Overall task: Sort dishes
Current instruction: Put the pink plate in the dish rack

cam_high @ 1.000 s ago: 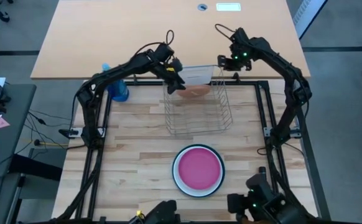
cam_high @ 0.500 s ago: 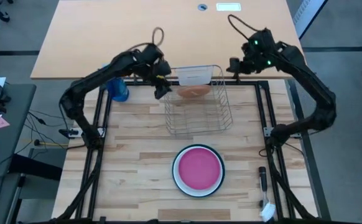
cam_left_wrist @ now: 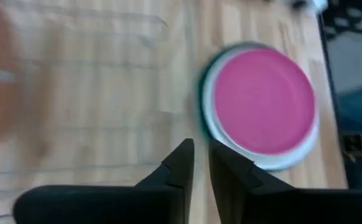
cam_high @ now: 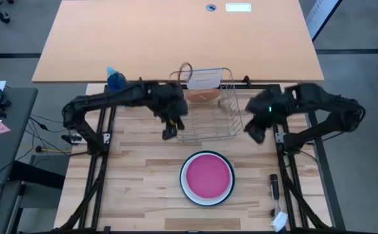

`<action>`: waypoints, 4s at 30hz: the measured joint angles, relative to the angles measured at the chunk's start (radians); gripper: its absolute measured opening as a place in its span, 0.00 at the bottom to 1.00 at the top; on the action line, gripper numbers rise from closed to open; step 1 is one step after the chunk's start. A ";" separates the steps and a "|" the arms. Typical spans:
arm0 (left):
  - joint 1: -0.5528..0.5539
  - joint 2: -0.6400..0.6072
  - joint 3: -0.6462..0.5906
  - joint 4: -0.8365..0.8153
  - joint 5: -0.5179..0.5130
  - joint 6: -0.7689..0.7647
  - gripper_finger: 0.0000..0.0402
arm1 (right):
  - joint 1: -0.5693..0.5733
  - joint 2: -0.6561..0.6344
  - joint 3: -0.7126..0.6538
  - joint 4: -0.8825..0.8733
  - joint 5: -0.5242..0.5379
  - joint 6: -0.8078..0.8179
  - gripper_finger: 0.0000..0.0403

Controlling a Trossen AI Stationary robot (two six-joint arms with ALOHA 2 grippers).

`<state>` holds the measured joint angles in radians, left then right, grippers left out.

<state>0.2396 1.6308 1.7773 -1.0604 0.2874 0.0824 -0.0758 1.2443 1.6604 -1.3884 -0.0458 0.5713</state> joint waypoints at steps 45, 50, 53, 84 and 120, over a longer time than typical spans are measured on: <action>-0.426 0.039 -0.380 0.397 -0.503 -0.455 0.03 | -0.004 0.004 -0.669 0.541 -0.058 -0.355 0.01; -0.371 0.040 -0.399 0.370 -0.517 -0.392 0.03 | -0.035 0.010 -0.669 0.550 -0.058 -0.387 0.01; -0.331 0.040 -0.408 0.368 -0.516 -0.374 0.03 | -0.054 0.021 -0.669 0.556 -0.063 -0.390 0.01; -0.206 0.040 -0.370 0.268 -0.417 -0.311 0.03 | -0.026 0.048 -0.611 0.523 -0.090 -0.160 0.01; -0.421 -0.023 -0.597 0.548 -0.166 -0.415 0.03 | 0.478 0.333 -0.552 0.654 -0.095 1.159 0.17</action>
<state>-0.1818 1.6077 1.1805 -0.5123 0.1213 -0.3328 0.4023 1.5770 1.1080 -0.7341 -0.1406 1.7308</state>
